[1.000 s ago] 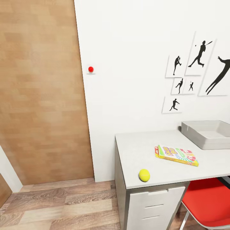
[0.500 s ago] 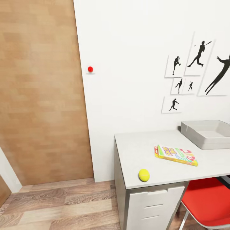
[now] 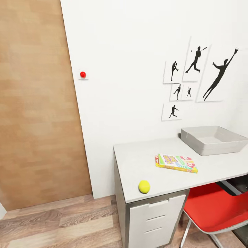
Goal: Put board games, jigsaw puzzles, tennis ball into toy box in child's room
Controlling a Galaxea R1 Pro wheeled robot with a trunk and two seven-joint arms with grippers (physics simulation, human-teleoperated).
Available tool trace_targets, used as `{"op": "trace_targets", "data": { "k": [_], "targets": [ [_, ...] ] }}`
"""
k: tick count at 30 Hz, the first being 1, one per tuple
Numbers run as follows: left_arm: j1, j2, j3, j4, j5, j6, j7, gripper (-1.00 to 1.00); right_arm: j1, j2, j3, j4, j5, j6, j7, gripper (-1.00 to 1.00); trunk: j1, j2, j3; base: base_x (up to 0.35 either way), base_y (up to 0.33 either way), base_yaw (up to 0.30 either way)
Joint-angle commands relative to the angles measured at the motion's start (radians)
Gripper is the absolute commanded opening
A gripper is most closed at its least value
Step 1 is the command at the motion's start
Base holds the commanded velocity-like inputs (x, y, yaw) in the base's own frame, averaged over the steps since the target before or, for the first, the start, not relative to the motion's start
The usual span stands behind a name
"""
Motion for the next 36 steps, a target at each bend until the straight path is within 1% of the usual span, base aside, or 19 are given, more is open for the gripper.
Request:
{"op": "trace_targets", "data": {
  "k": [1,36],
  "targets": [
    [0.000,0.000,0.000,-0.001,-0.001,0.000,0.000,1.00,-0.001,0.000,0.000,0.000,0.000,0.001,0.000,1.00,0.000,-0.001,-0.001,0.000,0.000,-0.264],
    [0.000,-0.003,0.000,0.000,0.001,0.000,0.000,1.00,-0.014,-0.007,0.000,-0.013,-0.004,0.010,0.003,1.00,0.000,-0.001,-0.001,0.000,0.000,-0.282]
  ]
}}
